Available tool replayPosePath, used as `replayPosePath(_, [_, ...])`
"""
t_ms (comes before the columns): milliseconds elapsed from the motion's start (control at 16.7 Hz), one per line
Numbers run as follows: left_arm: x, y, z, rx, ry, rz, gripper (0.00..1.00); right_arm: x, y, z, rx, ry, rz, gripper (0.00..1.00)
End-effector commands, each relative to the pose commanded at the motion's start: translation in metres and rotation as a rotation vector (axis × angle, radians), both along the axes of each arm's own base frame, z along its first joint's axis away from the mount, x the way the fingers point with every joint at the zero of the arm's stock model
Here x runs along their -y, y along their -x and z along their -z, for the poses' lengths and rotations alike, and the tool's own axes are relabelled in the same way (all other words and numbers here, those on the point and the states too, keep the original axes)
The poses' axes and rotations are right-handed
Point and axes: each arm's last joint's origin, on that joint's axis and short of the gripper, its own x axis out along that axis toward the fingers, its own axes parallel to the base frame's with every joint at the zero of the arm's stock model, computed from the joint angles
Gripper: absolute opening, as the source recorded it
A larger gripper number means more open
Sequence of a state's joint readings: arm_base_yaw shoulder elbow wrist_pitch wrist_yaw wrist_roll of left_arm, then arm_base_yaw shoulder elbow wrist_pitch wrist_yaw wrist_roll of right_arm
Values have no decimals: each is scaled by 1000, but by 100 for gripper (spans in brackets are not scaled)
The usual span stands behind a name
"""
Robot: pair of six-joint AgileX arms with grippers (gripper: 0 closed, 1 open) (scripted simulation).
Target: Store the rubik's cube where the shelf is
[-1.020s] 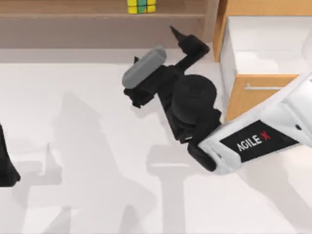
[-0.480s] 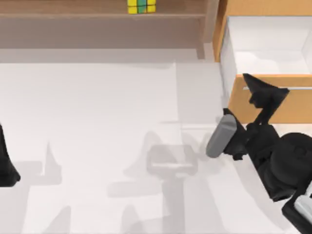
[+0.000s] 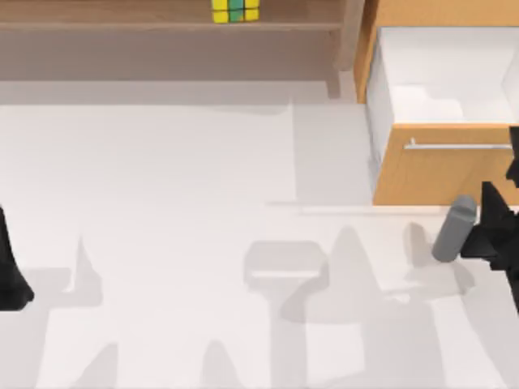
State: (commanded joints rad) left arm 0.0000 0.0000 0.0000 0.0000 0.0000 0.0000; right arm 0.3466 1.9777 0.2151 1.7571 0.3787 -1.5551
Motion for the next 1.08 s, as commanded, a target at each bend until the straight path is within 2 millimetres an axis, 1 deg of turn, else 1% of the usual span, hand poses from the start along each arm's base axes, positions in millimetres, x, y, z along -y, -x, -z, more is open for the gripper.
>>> replayPosePath(360, [0,0,0,0,0,0,100,-1,-1,2,-8,2,-3,100])
replayPosePath(720, [0,0,0,0,0,0,100,0,-23,0,0,0,0,100])
replayPosePath(1020, [0,0,0,0,0,0,100,0,-25,0,0,0,0,100])
replayPosePath(1080, [0,0,0,0,0,0,100,0,-25,0,0,0,0,92])
